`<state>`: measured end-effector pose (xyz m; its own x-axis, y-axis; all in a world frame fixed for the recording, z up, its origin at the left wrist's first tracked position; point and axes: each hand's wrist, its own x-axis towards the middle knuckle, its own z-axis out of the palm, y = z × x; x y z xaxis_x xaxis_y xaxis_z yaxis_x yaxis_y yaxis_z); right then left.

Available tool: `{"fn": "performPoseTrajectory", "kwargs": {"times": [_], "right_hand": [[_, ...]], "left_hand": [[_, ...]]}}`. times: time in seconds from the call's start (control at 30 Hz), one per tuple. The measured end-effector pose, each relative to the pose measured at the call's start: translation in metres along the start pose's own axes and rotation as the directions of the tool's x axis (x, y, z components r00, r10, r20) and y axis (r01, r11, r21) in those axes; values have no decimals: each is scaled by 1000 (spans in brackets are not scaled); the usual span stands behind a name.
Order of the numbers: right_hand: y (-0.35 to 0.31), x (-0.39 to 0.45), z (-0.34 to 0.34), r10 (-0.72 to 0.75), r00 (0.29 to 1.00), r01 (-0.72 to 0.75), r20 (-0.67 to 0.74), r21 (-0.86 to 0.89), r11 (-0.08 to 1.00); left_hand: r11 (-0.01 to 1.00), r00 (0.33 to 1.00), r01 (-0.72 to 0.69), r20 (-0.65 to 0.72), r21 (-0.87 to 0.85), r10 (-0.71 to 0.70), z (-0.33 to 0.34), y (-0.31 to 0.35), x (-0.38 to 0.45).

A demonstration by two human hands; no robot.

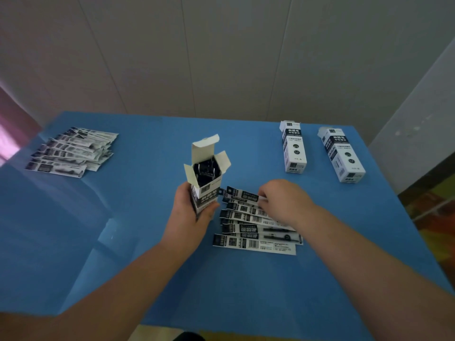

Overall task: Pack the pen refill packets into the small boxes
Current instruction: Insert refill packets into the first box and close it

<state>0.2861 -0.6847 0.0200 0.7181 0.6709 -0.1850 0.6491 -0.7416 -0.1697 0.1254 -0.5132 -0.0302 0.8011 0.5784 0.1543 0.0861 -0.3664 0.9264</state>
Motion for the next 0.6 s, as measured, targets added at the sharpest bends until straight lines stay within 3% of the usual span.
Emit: {"fn": "performPoseTrajectory", "kwargs": {"times": [0.2,0.4,0.5,0.6], "right_hand": [[-3,-6,-19,-9,999,12,-51,47,999],[-4,-12,-45,83,994,-51,-75,356,933],[-5,-23,-55,179,978,-73,-105,635,769],[-15,-39,-67,191,971,49,-143,903,428]], "left_hand": [[1000,999,-31,8,2,31,0,2,1],[999,999,-32,18,-8,32,-3,-6,5],[999,999,-35,21,-18,36,-4,-9,7],[998,997,-60,50,-20,61,-4,-11,10]]}}
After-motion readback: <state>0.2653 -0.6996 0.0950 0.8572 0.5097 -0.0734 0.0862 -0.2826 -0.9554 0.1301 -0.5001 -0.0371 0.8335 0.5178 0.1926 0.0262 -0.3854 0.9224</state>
